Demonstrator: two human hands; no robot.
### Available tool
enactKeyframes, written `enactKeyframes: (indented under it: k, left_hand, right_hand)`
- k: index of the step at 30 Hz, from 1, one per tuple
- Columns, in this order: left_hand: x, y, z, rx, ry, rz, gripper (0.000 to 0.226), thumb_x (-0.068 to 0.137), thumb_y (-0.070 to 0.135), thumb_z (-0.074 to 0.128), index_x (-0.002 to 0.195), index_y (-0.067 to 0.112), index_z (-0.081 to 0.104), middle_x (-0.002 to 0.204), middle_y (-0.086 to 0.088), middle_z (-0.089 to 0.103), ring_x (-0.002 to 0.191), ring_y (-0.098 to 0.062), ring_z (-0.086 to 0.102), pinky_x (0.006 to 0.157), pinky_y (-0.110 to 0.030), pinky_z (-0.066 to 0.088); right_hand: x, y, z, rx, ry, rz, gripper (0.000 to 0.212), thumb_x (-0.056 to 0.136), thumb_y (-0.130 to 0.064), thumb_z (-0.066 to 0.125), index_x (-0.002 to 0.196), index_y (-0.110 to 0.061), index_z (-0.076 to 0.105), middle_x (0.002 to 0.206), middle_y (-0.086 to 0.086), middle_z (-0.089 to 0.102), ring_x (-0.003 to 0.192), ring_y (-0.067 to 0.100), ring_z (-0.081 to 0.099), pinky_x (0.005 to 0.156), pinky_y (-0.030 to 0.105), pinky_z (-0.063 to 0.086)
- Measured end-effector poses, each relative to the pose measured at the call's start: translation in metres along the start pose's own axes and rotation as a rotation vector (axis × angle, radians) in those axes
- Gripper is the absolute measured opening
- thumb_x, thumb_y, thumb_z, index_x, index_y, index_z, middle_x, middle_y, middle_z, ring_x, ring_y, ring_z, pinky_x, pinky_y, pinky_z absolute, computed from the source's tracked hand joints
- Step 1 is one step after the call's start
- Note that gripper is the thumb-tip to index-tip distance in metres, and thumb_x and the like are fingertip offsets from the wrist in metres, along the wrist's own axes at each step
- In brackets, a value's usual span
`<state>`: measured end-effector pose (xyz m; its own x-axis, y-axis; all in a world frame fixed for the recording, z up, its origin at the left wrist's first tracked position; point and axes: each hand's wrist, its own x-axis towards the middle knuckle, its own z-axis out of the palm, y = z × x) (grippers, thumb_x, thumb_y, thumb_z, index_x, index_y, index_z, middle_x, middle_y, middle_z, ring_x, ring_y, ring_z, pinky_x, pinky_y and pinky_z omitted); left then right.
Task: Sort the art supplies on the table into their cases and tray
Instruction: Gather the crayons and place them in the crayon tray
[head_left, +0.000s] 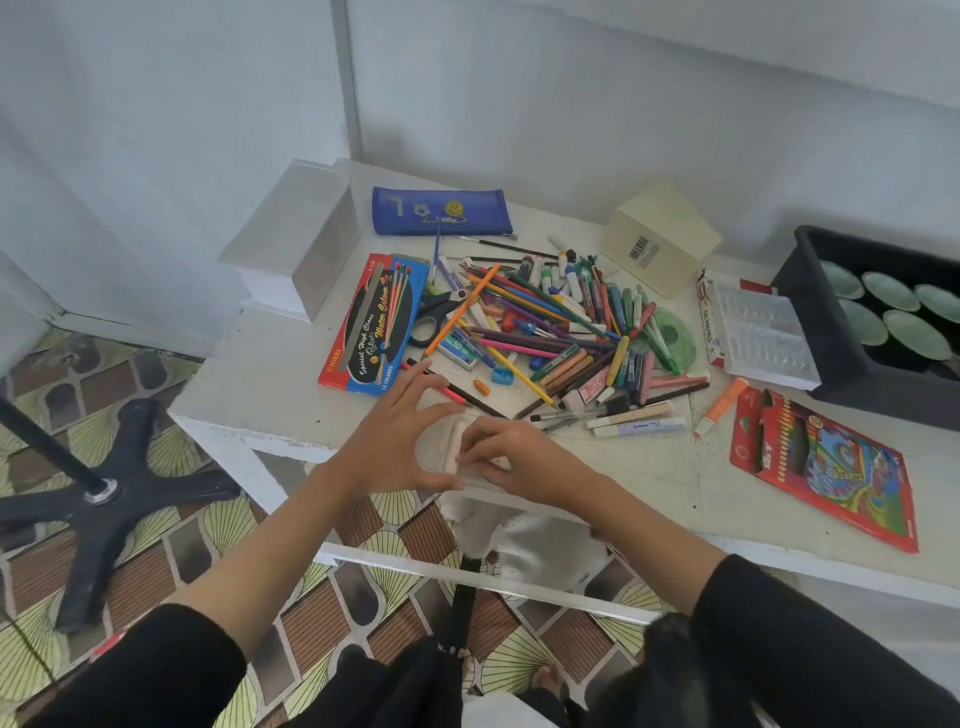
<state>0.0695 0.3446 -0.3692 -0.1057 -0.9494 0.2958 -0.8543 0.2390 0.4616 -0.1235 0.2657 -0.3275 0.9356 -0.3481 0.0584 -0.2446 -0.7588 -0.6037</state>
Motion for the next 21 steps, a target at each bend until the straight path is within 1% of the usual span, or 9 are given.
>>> enactKeyframes:
  k: [3,6,8,11,12,14,16,19,21]
  left_hand:
    - [0.002,-0.001,-0.001,0.060,0.030,0.030,0.081,0.064,0.078,0.059,0.125,0.025,0.060,0.144,-0.005,0.038,0.147,-0.019,0.005,0.114,-0.040,0.013]
    - [0.003,-0.002,0.000,0.063,0.061,0.018,0.079,0.065,0.077,0.061,0.126,0.027,0.059,0.149,-0.006,0.034,0.148,-0.023,0.002,0.118,-0.047,0.003]
    - [0.002,-0.003,0.001,0.085,0.088,0.003,0.078,0.065,0.077,0.061,0.124,0.027,0.061,0.152,-0.005,0.030,0.148,-0.025,0.001,0.117,-0.054,-0.002]
    - [0.003,-0.003,0.002,0.079,0.113,-0.034,0.078,0.064,0.076,0.063,0.126,0.028,0.060,0.155,-0.005,0.025,0.148,-0.028,-0.001,0.113,-0.064,-0.001]
    - [0.004,-0.003,0.002,0.067,0.112,-0.039,0.079,0.064,0.076,0.064,0.126,0.028,0.060,0.155,-0.004,0.024,0.148,-0.028,-0.002,0.112,-0.065,-0.001]
    - [0.004,-0.003,0.001,0.053,0.103,-0.038,0.079,0.064,0.076,0.064,0.126,0.029,0.060,0.155,-0.003,0.024,0.148,-0.027,-0.003,0.113,-0.065,-0.002]
    - [0.004,-0.003,0.000,0.051,0.079,-0.044,0.078,0.063,0.077,0.064,0.126,0.030,0.059,0.155,-0.002,0.023,0.148,-0.026,-0.005,0.113,-0.063,-0.004]
    - [0.005,-0.004,0.000,0.066,0.045,-0.052,0.079,0.062,0.079,0.063,0.125,0.032,0.060,0.156,-0.001,0.022,0.148,-0.024,-0.006,0.114,-0.061,-0.005]
    - [0.004,-0.005,0.001,0.069,0.041,-0.042,0.079,0.062,0.080,0.062,0.125,0.032,0.060,0.155,-0.001,0.023,0.148,-0.025,-0.004,0.114,-0.062,-0.003]
  right_hand:
    - [0.006,0.003,-0.013,0.043,0.044,0.048,0.018,0.084,0.001,0.061,0.097,-0.004,0.073,0.096,0.005,0.067,0.081,0.011,0.061,0.076,0.011,0.048]
    - [0.020,0.010,-0.027,0.069,0.243,0.097,0.015,0.085,0.001,0.062,0.094,-0.004,0.072,0.087,0.007,0.068,0.074,0.011,0.061,0.070,0.015,0.051]
    - [0.037,0.019,-0.039,0.031,0.350,0.174,0.016,0.085,0.002,0.061,0.094,-0.003,0.072,0.087,0.009,0.068,0.072,0.008,0.057,0.069,0.009,0.047]
    - [0.069,0.034,-0.056,-0.072,0.432,0.315,0.019,0.088,-0.001,0.057,0.100,-0.002,0.071,0.091,0.011,0.068,0.071,0.009,0.053,0.065,0.003,0.039]
    - [0.080,0.039,-0.060,-0.099,0.446,0.348,0.019,0.088,-0.002,0.055,0.101,-0.002,0.070,0.090,0.012,0.068,0.071,0.011,0.053,0.065,0.006,0.040]
    - [0.097,0.048,-0.063,-0.120,0.449,0.407,0.017,0.089,-0.007,0.055,0.101,-0.003,0.067,0.088,0.012,0.068,0.073,0.017,0.058,0.070,0.024,0.050]
    - [0.111,0.054,-0.062,-0.128,0.411,0.459,0.016,0.089,-0.013,0.058,0.101,-0.005,0.064,0.089,0.011,0.068,0.078,0.022,0.062,0.074,0.038,0.054]
    - [0.123,0.057,-0.054,-0.220,0.330,0.506,0.022,0.086,-0.025,0.061,0.106,-0.015,0.060,0.092,0.006,0.067,0.088,0.022,0.059,0.070,0.037,0.053]
    - [0.127,0.062,-0.047,-0.260,0.344,0.515,0.021,0.087,-0.028,0.059,0.107,-0.021,0.059,0.093,0.003,0.066,0.093,0.022,0.057,0.069,0.035,0.051]
